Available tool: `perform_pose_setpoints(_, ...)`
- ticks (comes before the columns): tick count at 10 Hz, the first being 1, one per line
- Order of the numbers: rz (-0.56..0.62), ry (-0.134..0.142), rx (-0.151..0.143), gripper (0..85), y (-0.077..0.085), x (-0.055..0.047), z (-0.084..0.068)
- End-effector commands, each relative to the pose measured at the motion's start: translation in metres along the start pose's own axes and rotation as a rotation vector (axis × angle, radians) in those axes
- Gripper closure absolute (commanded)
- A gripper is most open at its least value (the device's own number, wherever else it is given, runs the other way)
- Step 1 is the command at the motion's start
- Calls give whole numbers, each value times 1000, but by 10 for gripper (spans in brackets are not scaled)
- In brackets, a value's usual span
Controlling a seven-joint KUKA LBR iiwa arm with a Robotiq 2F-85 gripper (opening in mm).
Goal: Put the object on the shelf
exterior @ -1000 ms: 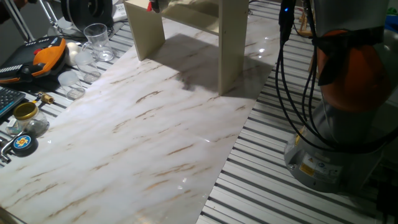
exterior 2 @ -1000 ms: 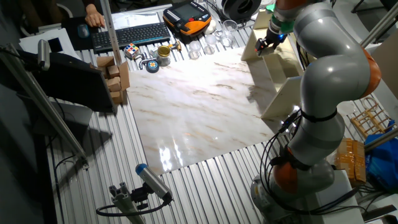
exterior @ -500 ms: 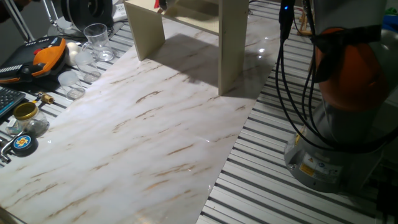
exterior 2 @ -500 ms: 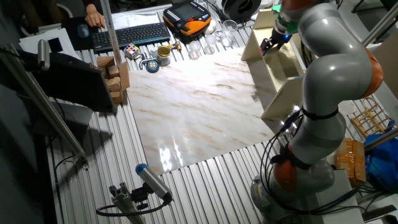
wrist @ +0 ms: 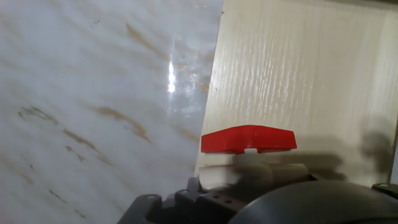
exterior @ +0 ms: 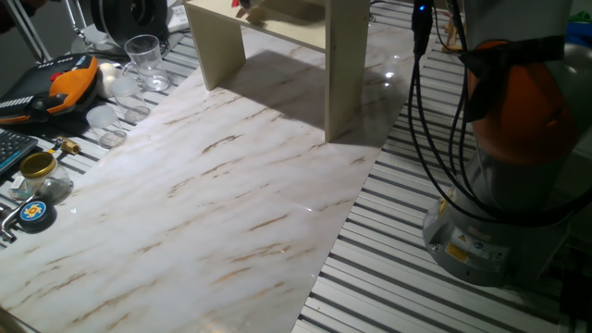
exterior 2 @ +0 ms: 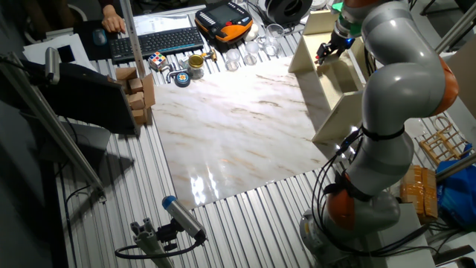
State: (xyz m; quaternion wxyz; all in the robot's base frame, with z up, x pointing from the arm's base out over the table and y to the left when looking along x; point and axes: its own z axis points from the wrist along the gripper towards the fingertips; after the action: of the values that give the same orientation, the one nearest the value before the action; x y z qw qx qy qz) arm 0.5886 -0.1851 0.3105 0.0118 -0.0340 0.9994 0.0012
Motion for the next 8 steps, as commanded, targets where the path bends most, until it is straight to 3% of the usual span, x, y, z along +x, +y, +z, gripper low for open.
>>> perform_pose_setpoints(1,-2,0,0,850,-1,-1,2)
perform_pose_setpoints(5,-8,-3,5,850,-4,-2,7)
perform_pose_setpoints(8,7,-28,20,850,-4,-1,10)
